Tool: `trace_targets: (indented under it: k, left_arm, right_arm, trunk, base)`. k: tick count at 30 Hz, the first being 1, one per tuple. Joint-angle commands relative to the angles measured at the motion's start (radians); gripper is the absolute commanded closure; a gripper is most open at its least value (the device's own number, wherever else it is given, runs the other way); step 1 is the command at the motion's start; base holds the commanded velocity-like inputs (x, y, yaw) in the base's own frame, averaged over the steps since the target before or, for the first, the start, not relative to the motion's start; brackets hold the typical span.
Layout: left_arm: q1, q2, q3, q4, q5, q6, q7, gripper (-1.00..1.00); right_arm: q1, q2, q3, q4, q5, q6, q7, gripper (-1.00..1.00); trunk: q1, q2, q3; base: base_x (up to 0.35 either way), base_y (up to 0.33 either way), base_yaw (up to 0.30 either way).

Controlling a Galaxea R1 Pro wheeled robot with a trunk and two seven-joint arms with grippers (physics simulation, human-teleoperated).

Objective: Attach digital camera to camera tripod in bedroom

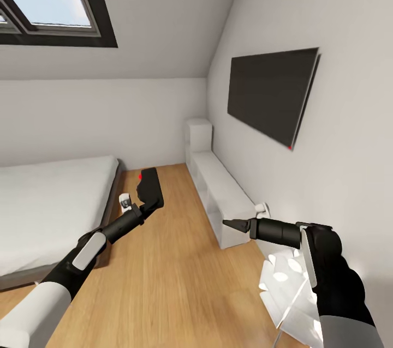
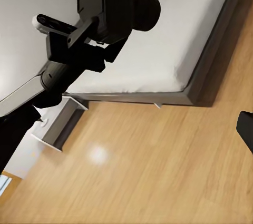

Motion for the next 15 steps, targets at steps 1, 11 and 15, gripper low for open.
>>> trace_targets:
  k: [1,11,15]
  left_arm:
    - [-0.001,0.001,-0.004,0.001,0.01,0.006,-0.002,1.0]
    - [-0.001,0.001,-0.004,0.032,0.004,0.004,-0.009,1.0]
    - [-0.001,0.001,-0.004,0.034,0.004,0.002,-0.01,1.0]
  right_arm:
    - [-0.001,0.001,-0.003,-0.001,0.011,0.007,0.01,-1.0]
    - [-0.001,0.001,-0.003,-0.001,0.011,0.007,0.01,-1.0]
    - [-0.001,0.001,-0.003,-0.001,0.011,0.007,0.01,-1.0]
  trunk:
    - [-0.004,0.006,0.002]
    - [-0.042,0.076,0.033]
    - [-0.057,0.104,0.046]
  base:
    - [0.0,0.0,0.0]
    - [0.0,0.0,0.0]
    - [0.0,0.0,0.0]
